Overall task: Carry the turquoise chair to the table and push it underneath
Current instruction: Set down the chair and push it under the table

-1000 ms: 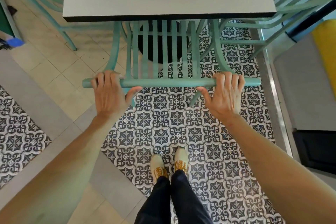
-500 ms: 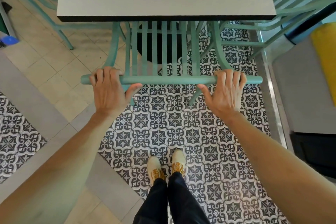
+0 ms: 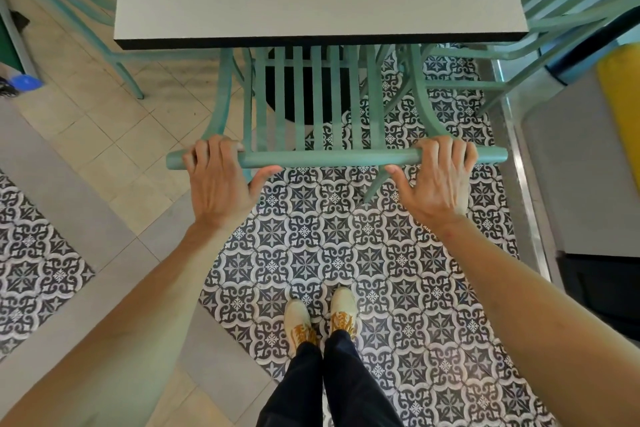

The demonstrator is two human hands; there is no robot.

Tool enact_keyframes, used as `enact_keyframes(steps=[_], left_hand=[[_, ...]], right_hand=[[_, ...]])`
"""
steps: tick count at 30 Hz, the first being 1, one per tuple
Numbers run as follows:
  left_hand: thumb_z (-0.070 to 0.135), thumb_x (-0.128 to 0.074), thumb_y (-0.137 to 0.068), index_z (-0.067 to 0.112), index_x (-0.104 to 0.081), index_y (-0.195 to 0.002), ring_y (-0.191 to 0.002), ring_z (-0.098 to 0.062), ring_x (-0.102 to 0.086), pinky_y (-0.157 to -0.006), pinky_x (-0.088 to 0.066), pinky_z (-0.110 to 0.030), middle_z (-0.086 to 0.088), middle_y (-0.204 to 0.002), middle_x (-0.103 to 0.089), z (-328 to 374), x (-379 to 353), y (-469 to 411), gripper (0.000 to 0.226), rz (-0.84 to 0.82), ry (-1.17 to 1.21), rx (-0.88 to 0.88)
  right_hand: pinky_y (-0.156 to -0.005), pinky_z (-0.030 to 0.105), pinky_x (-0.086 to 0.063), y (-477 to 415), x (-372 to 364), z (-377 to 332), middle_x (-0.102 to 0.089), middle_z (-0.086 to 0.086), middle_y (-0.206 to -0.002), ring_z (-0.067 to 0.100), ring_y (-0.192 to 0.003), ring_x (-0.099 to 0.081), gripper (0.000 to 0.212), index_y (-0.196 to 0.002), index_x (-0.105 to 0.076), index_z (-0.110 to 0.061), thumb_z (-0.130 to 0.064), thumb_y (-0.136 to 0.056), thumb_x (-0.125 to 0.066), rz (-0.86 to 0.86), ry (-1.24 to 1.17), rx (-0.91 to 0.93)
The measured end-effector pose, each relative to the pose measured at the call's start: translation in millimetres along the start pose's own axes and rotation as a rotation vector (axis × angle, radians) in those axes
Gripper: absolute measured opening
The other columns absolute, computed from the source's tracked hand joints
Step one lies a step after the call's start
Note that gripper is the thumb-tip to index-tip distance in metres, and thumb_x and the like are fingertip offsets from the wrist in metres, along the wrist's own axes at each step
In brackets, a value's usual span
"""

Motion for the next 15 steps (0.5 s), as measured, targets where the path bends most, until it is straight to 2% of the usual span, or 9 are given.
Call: enact_keyframes(steps=[6,15], left_hand=[[0.076,-0.049,-0.092,0.006,-0.055,-0.097,-0.09,-0.025,-0.036,-0.087,-0.029,-0.043,-0.012,-0.095,-0.053,1.9,4.0,-2.4,0.07,0.025,0.021,-0.012],[0.077,-0.047,-0.093,0.006,-0.055,-0.098,-0.09,-0.026,-0.037,-0.086,-0.03,-0.043,-0.012,-0.096,-0.053,2.0,4.0,-1.9,0.071,0.014,0.03,-0.009]], right_hand=[[-0.101,0.051,-0.034,0.4,1.9,-1.9,-0.048,0.01,-0.104,0.029,-0.094,-0.042,0.065,-0.108,-0.049,-0.012,-0.074,-0.102,-0.031,0.001,0.026,0.001],[-0.101,0.05,-0.034,0.3,-3.8,0.5,-0.046,0.009,-0.105,0.028,-0.095,-0.042,0.063,-0.107,-0.047,-0.013,-0.074,-0.101,-0.031,-0.018,0.029,-0.005]])
Point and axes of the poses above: each hand's wrist, its own y-axis away from the middle knuckle, its own x-axis out of the back of the hand, z = x × y, the point moved 9 cm from there along -y, towards the middle knuckle
